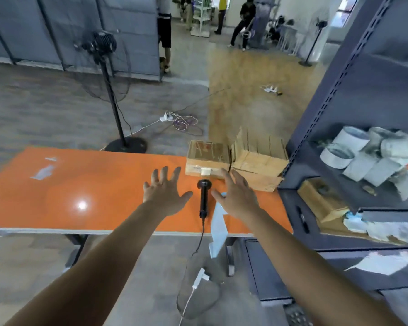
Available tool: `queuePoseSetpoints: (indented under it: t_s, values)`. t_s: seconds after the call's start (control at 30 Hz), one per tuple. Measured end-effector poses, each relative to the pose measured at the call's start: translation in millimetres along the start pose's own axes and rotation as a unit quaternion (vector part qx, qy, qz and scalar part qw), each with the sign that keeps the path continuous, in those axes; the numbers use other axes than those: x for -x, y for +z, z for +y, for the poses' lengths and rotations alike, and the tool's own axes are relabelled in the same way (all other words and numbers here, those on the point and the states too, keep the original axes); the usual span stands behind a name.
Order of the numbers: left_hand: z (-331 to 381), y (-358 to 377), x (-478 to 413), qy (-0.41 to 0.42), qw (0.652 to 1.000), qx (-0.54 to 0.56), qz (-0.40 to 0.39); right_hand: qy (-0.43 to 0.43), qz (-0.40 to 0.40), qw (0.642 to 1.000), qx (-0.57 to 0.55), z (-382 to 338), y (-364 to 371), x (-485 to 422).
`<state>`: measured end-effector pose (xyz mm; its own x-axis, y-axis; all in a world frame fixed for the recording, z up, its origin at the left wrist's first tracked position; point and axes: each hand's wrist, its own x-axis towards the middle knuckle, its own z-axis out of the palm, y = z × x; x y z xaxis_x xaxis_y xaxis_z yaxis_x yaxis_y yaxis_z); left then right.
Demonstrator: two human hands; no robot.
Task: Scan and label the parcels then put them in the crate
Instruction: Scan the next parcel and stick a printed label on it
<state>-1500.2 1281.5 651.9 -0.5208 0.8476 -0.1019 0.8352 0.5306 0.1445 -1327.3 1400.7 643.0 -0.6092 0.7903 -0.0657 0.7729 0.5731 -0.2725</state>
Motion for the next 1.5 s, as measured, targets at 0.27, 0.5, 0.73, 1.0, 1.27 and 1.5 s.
queuePoseSetpoints:
  t_s: [0.27,0.5,0.73,1.0,1.27,1.5]
  values:
    - [0.3,-8.2,-90.4,-0.004,1.0,-0.011,-0.007,0.003,-0.005,1.0,-0.018,9.3,4.6,-86.9]
    - [11.3,-7.1,-152.4,-0.004,1.0,-0.023,-0.017,0.003,-0.018,0.998,-0.064,14.8,3.8,-146.8]
    - [18.2,15.1,-222.1,0.041,0.997,-0.021,-0.058,0.041,-0.027,0.997,-0.065,17.2,18.5,-202.3]
    - [15.9,47.8,-311.1,0.14,0.981,0.029,-0.13,0.131,-0.036,0.99,-0.038,10.4,42.3,-256.6]
    - [4.2,86.7,-347.3,0.218,0.961,0.006,-0.168,0.221,-0.081,0.971,-0.047,13.6,60.1,-294.2]
    - [-21.6,87.2,-365.8,0.206,0.961,0.028,-0.184,0.266,-0.1,0.959,-0.022,9.6,74.6,-313.5]
